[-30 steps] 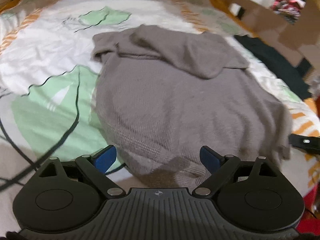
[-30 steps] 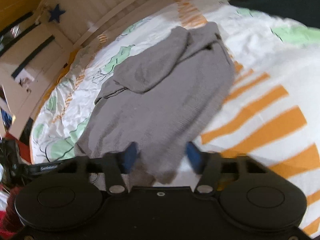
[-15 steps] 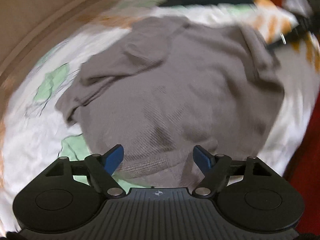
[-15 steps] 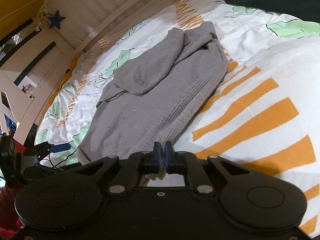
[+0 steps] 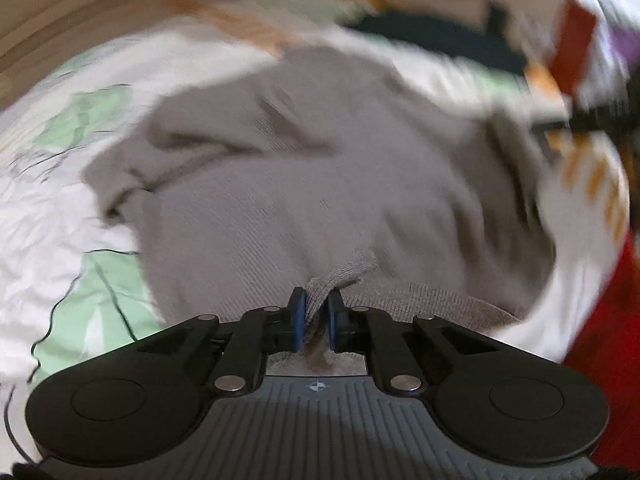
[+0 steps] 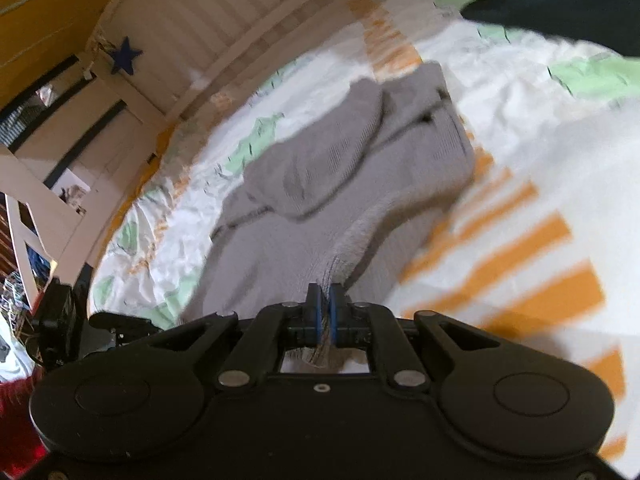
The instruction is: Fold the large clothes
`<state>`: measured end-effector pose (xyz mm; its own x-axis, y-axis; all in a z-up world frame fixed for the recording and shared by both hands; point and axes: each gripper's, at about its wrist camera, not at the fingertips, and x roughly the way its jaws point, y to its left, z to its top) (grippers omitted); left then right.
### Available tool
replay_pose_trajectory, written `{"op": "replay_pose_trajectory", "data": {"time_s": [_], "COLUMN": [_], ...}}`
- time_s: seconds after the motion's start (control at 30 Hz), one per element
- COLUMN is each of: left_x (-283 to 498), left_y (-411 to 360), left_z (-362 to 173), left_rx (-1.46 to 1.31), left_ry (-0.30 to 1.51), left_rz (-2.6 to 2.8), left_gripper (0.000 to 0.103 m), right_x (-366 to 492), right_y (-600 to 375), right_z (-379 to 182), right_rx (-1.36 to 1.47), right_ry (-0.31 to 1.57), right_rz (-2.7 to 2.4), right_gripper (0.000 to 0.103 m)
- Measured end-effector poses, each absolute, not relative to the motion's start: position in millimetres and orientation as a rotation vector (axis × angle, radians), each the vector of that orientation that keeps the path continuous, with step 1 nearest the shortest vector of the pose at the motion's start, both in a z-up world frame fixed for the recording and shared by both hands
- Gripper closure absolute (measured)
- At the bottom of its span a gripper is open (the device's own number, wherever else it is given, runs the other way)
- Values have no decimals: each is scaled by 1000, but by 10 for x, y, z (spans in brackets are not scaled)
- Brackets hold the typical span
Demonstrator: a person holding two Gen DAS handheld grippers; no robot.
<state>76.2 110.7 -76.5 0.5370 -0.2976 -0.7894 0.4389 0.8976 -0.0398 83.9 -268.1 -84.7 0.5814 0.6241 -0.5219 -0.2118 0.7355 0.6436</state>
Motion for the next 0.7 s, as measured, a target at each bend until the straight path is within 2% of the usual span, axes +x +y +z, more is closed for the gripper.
{"op": "replay_pose_trajectory", "data": {"time_s": [0.13,0.17,0.3,0.37,0.43,0.5,0.53,0.7], "left_x": [918,982,1184,1222,1236,1215,1204,1155], "left_y": [1341,1370,1448,1460,1472,1505,1514,1563], "left_z": [-596,-568,-535,-531,-531,-540,-550,-569], "left_rx": [-6,-31,-77,-62,-62,-63,-65,-92], "left_ry": [813,798,765,757,760,763,766,778], "left_rz": [-363,-347,-312,-306,-310,-313,-314,-313], "left_gripper": [92,92,92,92,92,92,92,92], "right_x": [1093,1166,1443,1566,1637,1637,1614,1580], "right_y": [-2720,-2737,-2797,-2793,-2738,-2622,-2559,-2266], "right_z": [-702,-677,-616,-631,-634,-626,-621,-618], "right_rx": [580,587,581,530,396,197,93,-322], "right_ry": [765,753,724,749,786,811,813,783], "right_rz": [526,524,509,525,547,571,589,726], "right_gripper": [93,97,96,86,80,37,30,30]}}
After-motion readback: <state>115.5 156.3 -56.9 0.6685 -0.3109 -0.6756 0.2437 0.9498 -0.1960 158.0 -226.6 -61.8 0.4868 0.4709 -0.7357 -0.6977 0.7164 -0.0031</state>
